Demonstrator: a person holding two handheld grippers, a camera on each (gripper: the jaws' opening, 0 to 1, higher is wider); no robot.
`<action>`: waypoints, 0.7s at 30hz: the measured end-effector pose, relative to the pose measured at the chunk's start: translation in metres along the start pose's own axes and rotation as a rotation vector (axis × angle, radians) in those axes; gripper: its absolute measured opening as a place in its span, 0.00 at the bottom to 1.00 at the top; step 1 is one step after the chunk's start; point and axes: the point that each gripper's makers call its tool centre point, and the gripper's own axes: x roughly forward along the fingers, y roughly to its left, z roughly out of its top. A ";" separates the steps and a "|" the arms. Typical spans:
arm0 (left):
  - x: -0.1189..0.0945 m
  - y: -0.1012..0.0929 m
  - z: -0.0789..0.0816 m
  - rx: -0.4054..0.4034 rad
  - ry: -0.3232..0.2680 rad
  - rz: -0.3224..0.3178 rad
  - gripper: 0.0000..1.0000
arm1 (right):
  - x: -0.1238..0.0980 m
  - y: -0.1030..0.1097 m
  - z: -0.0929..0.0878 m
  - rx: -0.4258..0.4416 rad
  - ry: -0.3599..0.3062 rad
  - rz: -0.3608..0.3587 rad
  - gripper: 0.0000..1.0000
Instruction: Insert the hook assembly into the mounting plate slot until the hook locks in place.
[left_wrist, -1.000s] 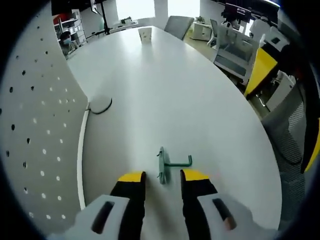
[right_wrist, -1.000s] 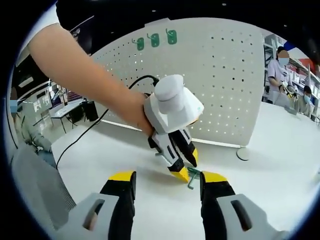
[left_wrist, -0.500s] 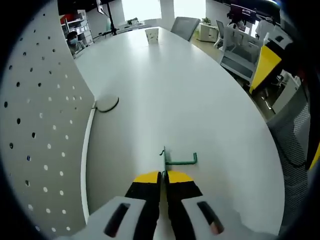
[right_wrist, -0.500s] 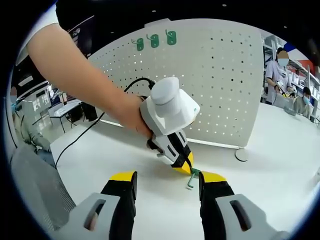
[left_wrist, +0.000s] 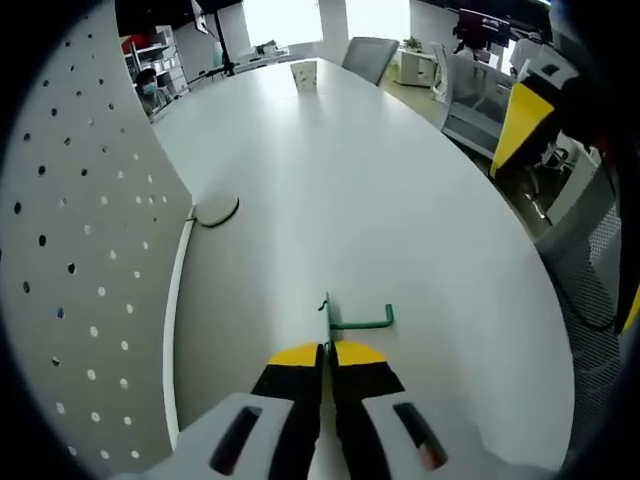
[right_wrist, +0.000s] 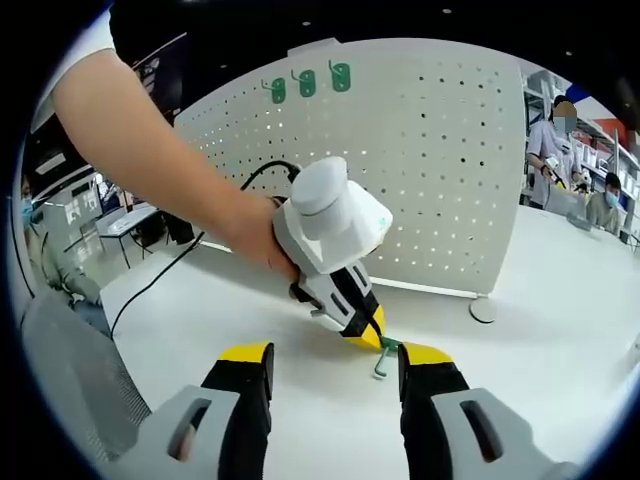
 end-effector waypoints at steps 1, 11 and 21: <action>0.000 0.001 -0.001 -0.013 0.004 -0.001 0.03 | 0.000 0.000 0.000 -0.001 0.001 0.000 0.49; -0.007 0.009 0.005 -0.012 -0.010 0.024 0.02 | 0.000 0.000 0.002 0.000 -0.005 -0.005 0.49; -0.017 0.012 0.014 -0.030 -0.048 0.042 0.02 | -0.001 -0.002 0.004 -0.004 -0.014 -0.014 0.49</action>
